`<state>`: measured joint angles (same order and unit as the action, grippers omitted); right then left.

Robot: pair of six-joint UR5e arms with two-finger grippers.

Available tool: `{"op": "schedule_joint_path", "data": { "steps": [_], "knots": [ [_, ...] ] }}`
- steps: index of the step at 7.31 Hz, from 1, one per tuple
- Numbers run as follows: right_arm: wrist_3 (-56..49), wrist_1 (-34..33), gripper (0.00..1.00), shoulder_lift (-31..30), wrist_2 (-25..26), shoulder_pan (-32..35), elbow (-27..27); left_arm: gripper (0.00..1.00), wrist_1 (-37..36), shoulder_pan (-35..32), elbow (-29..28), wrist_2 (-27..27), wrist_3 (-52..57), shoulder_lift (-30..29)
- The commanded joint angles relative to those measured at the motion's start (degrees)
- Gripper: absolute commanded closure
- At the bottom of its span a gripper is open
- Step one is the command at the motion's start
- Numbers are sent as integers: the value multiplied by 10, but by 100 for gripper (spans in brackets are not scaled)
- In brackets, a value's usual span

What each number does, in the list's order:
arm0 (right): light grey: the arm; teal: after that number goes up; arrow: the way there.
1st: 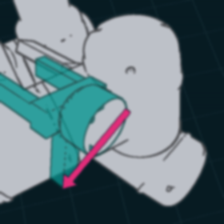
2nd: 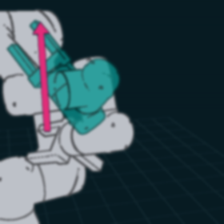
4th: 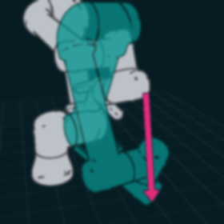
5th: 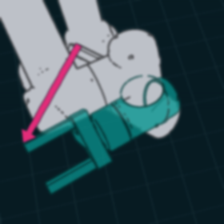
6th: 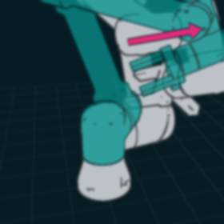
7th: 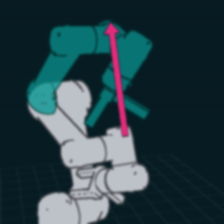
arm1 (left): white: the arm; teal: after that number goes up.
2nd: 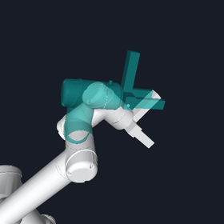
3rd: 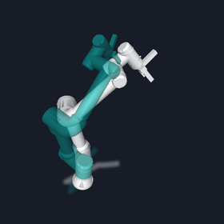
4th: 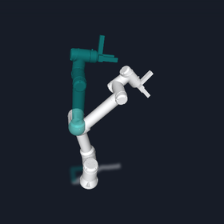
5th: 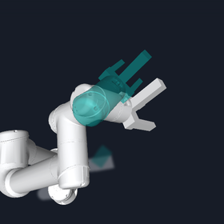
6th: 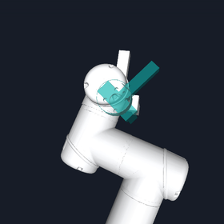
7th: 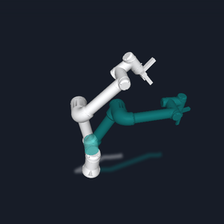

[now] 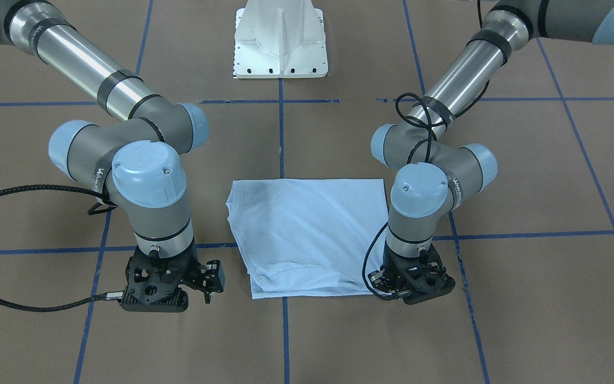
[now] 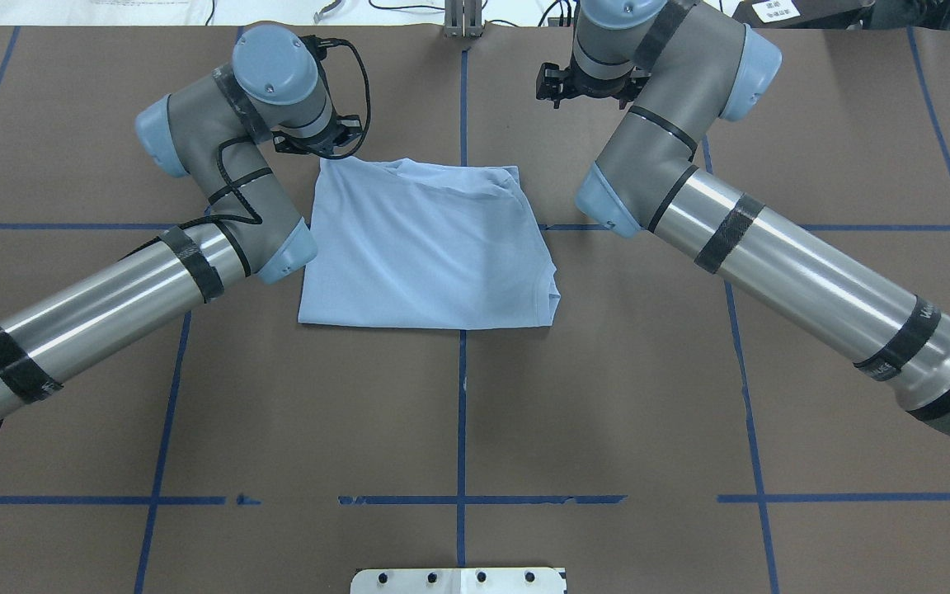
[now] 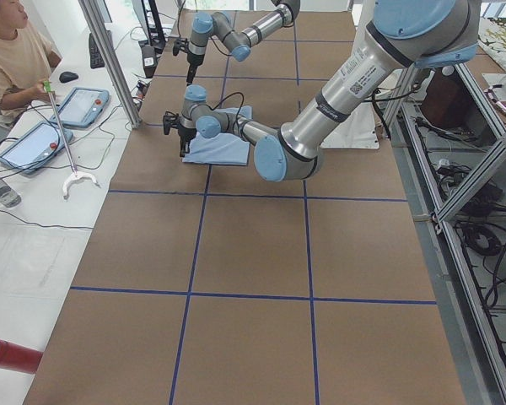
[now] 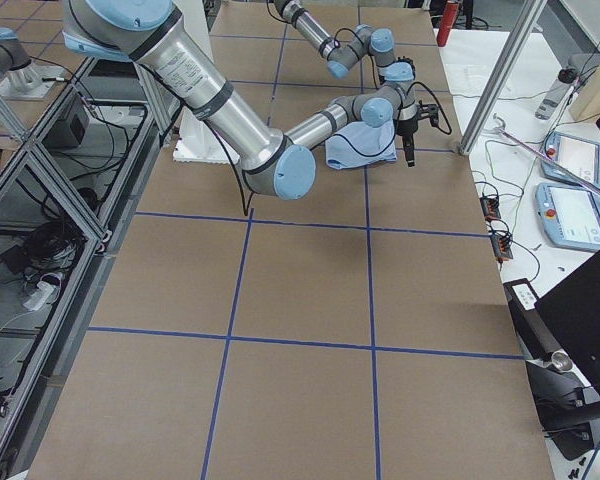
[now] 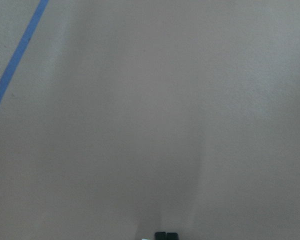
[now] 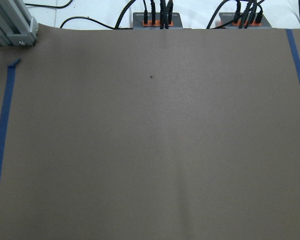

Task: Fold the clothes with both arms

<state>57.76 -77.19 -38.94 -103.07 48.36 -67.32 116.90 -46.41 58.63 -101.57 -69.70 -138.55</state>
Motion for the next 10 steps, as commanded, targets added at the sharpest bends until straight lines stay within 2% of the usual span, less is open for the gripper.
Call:
{"op": "schedule_joint_path", "data": {
  "steps": [1, 2, 3, 4, 6, 7, 8, 10],
  "knots": [
    [-4, -3, 0, 1, -40, 7, 0, 0, 13, -17, 51, -18, 82, 36],
    [-31, -9, 0, -2, -93, 32, 0, 0, 14, -47, 87, -68, 124, 65],
    [-94, -39, 0, -8, -157, 71, -3, 0, 13, -77, 141, -111, 183, 118],
    [-164, -86, 0, -30, -185, 101, -36, 0, 13, -113, 193, -143, 253, 166],
    [-308, -167, 0, -118, -211, 172, -140, 0, 13, -186, 248, -215, 382, 251],
    [-384, -174, 0, -176, -245, 216, -175, 0, 13, -219, 265, -230, 443, 298],
    [-450, -174, 0, -239, -252, 249, -204, 0, 13, -251, 265, -256, 502, 331],
    [-554, -169, 0, -355, -285, 320, -218, 0, 11, -339, 283, -313, 619, 423]
  ]
}}
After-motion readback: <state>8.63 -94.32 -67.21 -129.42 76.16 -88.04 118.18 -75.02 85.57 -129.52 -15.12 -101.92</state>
